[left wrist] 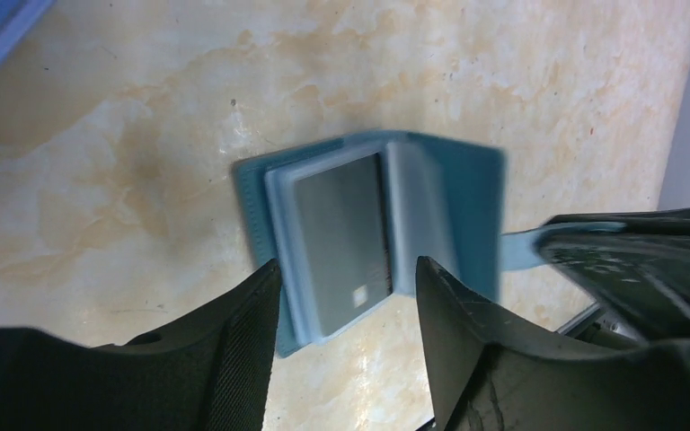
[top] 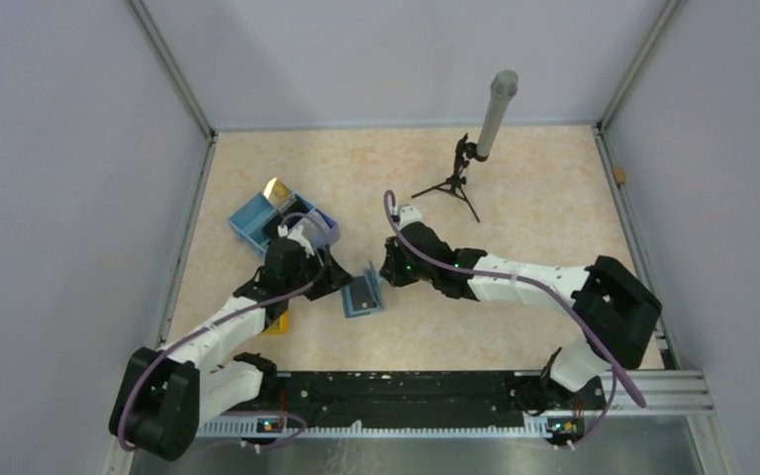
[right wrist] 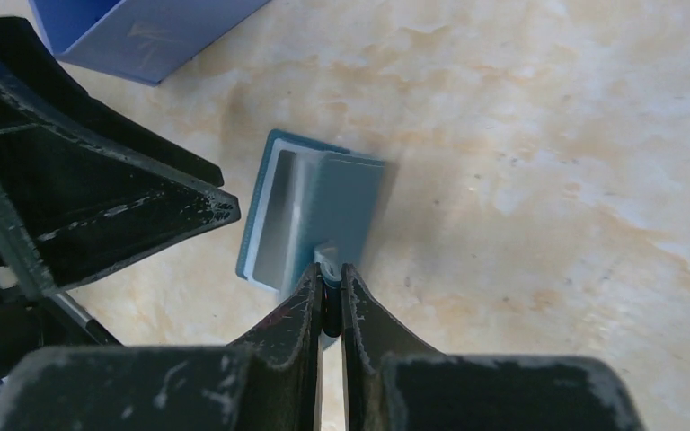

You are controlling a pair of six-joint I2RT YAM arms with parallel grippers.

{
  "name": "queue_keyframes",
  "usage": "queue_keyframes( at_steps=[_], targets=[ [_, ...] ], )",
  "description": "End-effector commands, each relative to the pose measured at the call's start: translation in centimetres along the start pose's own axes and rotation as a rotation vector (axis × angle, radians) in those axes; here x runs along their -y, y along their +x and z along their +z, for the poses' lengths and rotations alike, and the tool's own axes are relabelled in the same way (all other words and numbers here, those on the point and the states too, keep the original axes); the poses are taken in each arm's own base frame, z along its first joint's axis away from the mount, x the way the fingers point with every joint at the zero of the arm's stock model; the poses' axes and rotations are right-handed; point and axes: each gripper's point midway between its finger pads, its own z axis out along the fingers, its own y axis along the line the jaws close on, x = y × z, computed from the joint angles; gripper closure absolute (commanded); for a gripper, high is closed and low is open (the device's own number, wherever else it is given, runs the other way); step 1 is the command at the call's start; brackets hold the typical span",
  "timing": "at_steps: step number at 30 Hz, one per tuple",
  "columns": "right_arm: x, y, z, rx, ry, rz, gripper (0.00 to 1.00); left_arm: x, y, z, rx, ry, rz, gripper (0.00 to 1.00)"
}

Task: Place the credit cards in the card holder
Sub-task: Close the card holder at the center of the board.

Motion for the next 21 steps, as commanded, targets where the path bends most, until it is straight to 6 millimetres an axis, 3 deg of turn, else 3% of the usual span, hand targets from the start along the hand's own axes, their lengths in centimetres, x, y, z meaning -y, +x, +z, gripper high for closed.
queue_keyframes(
  at_steps=[1, 7, 11, 16, 21],
  targets=[
    [-3.7, 0.9, 2.2, -0.031, -0.087, -0.002, 0.99, -0.3, -0.2, -1.3, 0.027, -0.008, 0.020, 0.40],
    [-8.0, 2.1, 4.3, -0.054, -0.173, -0.016, 0.98, -1.0, -0.8, -3.3, 0.089, -0.061, 0.037, 0.34],
    [-9.2, 1.9, 4.8, -0.041, -0.181, -0.005, 0.99, -2.0, -0.9, -4.3, 0.115, -0.115, 0.043, 0.28],
    [-7.2, 0.4, 4.0, 0.017, -0.058, 0.026, 1.00, -1.6, -1.3, -5.2, 0.139, -0.105, 0.037, 0.25],
    [-2.6, -0.5, 1.3, 0.034, 0.123, -0.053, 1.00, 0.4, -2.1, -5.8, 0.144, -0.042, 0.056, 0.18]
  ],
)
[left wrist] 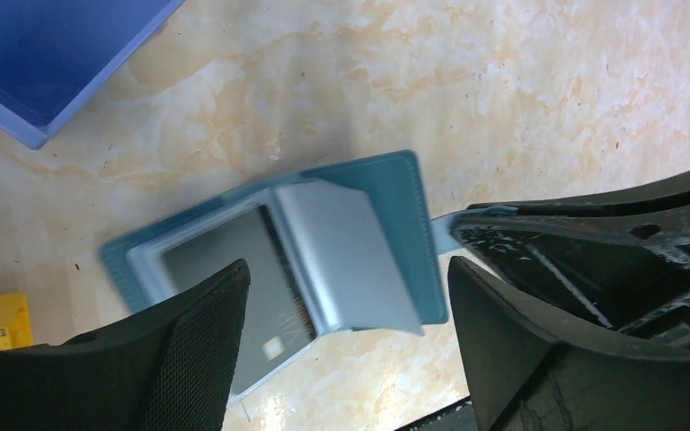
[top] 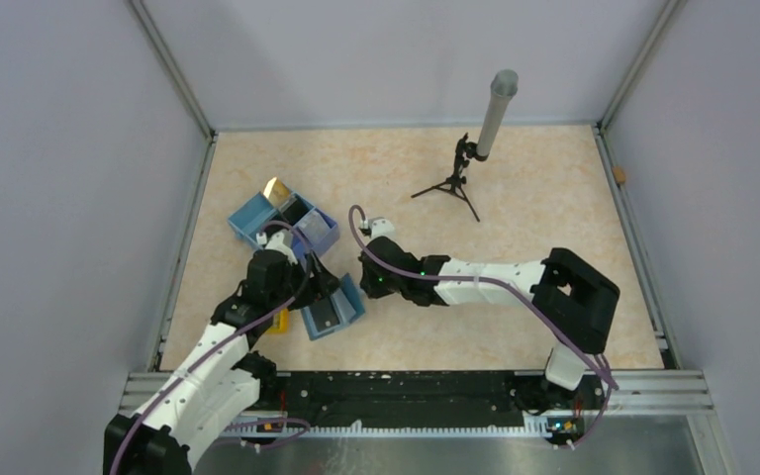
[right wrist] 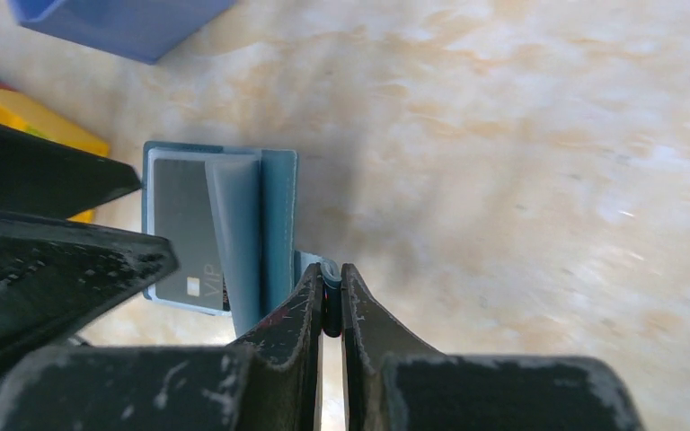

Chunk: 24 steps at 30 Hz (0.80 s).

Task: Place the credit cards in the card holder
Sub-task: Close the card holder at the center of the board.

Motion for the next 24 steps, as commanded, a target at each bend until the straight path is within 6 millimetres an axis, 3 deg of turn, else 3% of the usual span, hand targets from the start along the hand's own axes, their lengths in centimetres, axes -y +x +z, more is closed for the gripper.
queue_keyframes(
  at_steps=[1, 8, 12, 16, 24],
  targets=[
    [3.3, -3.6, -4.1, 0.097, 0.159, -0.039, 1.00, 2.0, -1.5, -0.9, 0.021, 0.063, 0.028, 0.17],
    [10.1, -5.0, -9.2, 0.113, 0.307, -0.041, 1.00, 3.2, -1.4, -0.2, -0.009, 0.118, 0.025, 0.15],
    [11.6, -5.1, -10.0, 0.114, 0.344, -0.058, 1.00, 3.9, -0.4, 0.8, -0.070, 0.171, 0.016, 0.15],
    [11.1, -4.4, -8.0, 0.084, 0.318, -0.056, 1.00, 3.8, 0.8, 2.0, -0.140, 0.189, 0.004, 0.17],
    [10.6, -1.8, -2.4, -0.005, 0.292, -0.021, 1.00, 3.2, 1.3, 2.9, -0.146, 0.187, 0.015, 0.18]
  ],
)
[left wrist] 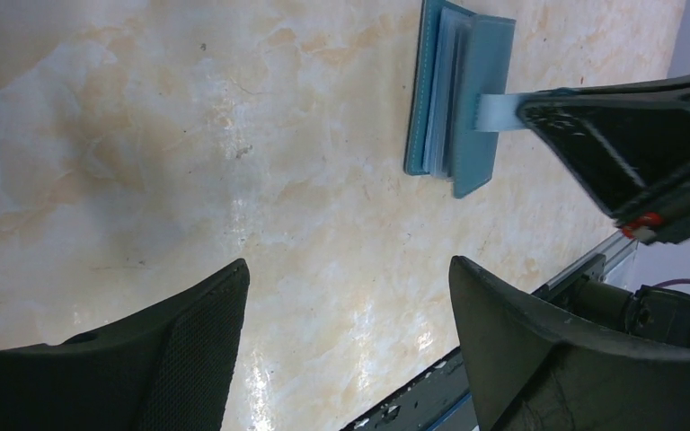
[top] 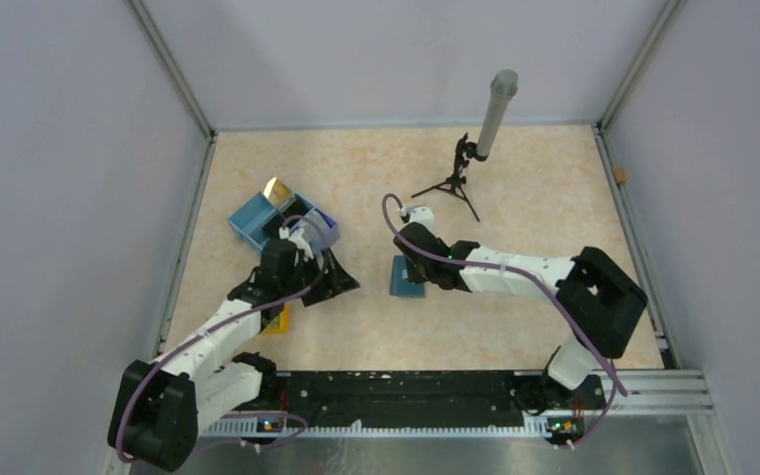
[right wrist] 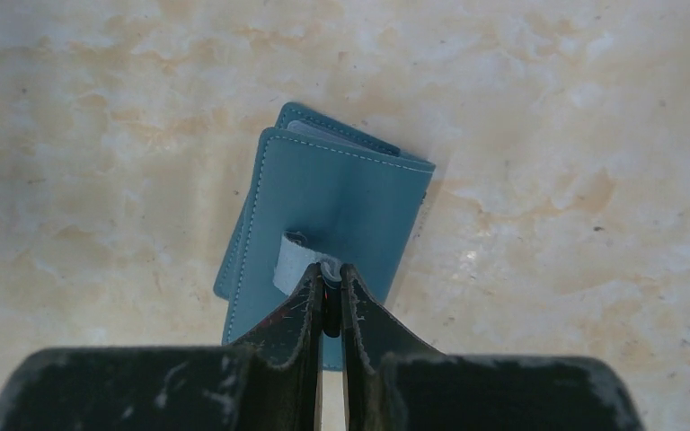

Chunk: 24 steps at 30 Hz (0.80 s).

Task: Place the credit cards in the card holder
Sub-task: Close the card holder at the center of the board.

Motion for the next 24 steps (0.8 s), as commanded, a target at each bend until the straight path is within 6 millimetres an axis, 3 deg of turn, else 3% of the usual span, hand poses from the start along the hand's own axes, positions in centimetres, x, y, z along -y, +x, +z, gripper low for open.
queue_keyframes(
  at_steps=[1, 4, 10, 14, 17, 24],
  targets=[
    [-2.5, 0.0, 2.0, -0.014, -0.066, 0.030, 1.00, 0.9, -0.9, 0.4, 0.031, 0.059, 0.043, 0.18],
    [-3.8, 0.2, 2.6, -0.028, -0.115, 0.041, 0.97, 0.9, -0.8, 0.7, 0.020, 0.063, 0.046, 0.18],
    [-5.2, -1.6, 0.6, -0.005, -0.197, 0.051, 0.52, 1.6, -1.1, 1.1, 0.010, 0.091, 0.044, 0.18],
    [-5.0, -3.8, -2.8, 0.046, -0.231, 0.063, 0.35, 2.7, -2.3, 1.4, 0.027, 0.121, 0.052, 0.19],
    [-3.5, -4.8, -4.1, 0.062, -0.232, 0.088, 0.31, 3.3, -2.7, 1.8, 0.028, 0.135, 0.056, 0.19],
    [0.4, -4.0, -4.2, 0.075, -0.258, 0.212, 0.31, 4.5, -2.9, 2.9, 0.013, 0.148, 0.065, 0.19]
  ],
)
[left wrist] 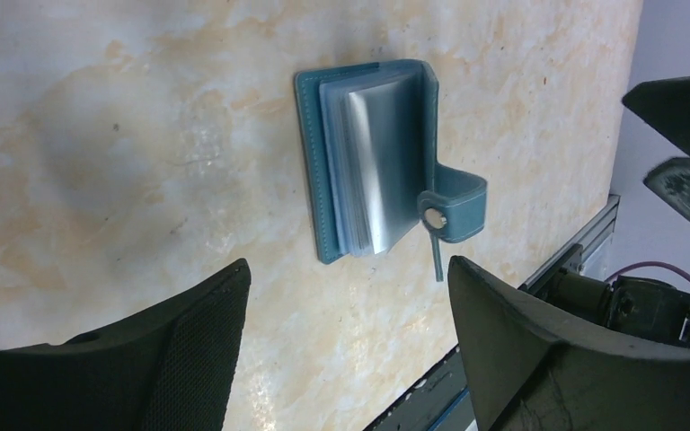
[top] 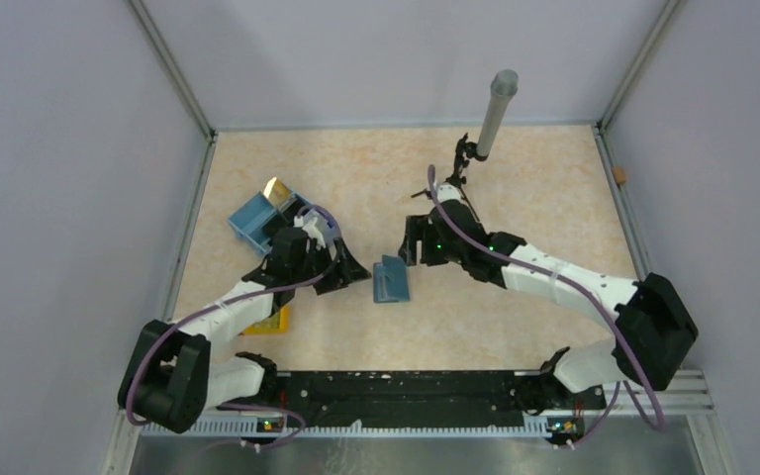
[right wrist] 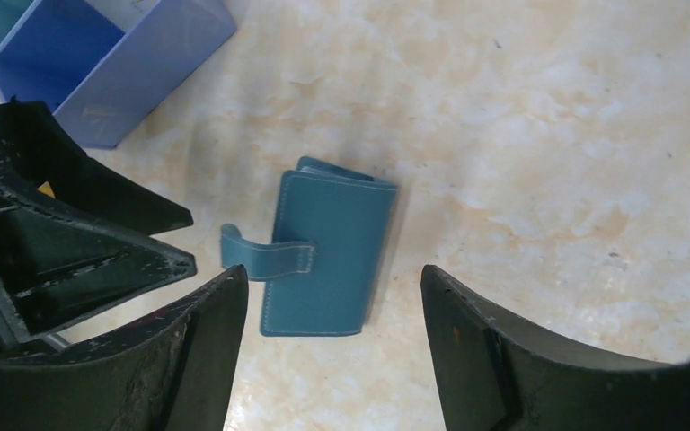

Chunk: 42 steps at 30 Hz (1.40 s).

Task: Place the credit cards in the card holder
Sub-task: Close the card holder at the center of the board, then pick up the card holder from the center of the board.

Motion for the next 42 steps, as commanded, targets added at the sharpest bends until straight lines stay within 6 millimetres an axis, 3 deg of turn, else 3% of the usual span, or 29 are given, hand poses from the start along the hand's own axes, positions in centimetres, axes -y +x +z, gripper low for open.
queue_keyframes(
  at_steps=[1, 5, 13, 19, 27, 29, 35, 42],
  targets=[
    [2.4, 0.9, -0.5, 0.003, -0.026, 0.089, 0.31, 2.5, -2.1, 0.6, 0.049, 0.065, 0.048, 0.19],
    [3.1, 2.6, 0.4, -0.037, -0.077, 0.145, 0.37, 1.9, -2.6, 0.6, 0.081, 0.030, 0.035, 0.21],
    [1.4, 4.9, 3.1, -0.102, -0.184, 0.203, 0.44, 4.1, -4.6, -0.1, 0.159, 0.064, 0.075, 0.19],
    [1.1, 5.8, 4.6, -0.132, -0.204, 0.230, 0.45, 3.2, -3.9, 2.6, 0.068, 0.005, 0.124, 0.15],
    [1.8, 6.6, 5.2, -0.135, -0.181, 0.264, 0.45, 2.6, -2.6, 5.1, -0.021, -0.026, 0.208, 0.11],
    [1.9, 6.9, 5.3, -0.136, -0.180, 0.277, 0.46, 2.0, -2.2, 5.5, -0.035, -0.044, 0.228, 0.15],
    [1.8, 8.0, 5.6, -0.145, -0.209, 0.324, 0.47, -1.4, -0.9, 5.9, -0.095, -0.170, 0.248, 0.52],
    [0.6, 8.9, 5.8, -0.160, -0.298, 0.379, 0.49, -3.7, 0.5, 5.7, -0.121, -0.244, 0.234, 0.66]
  ],
)
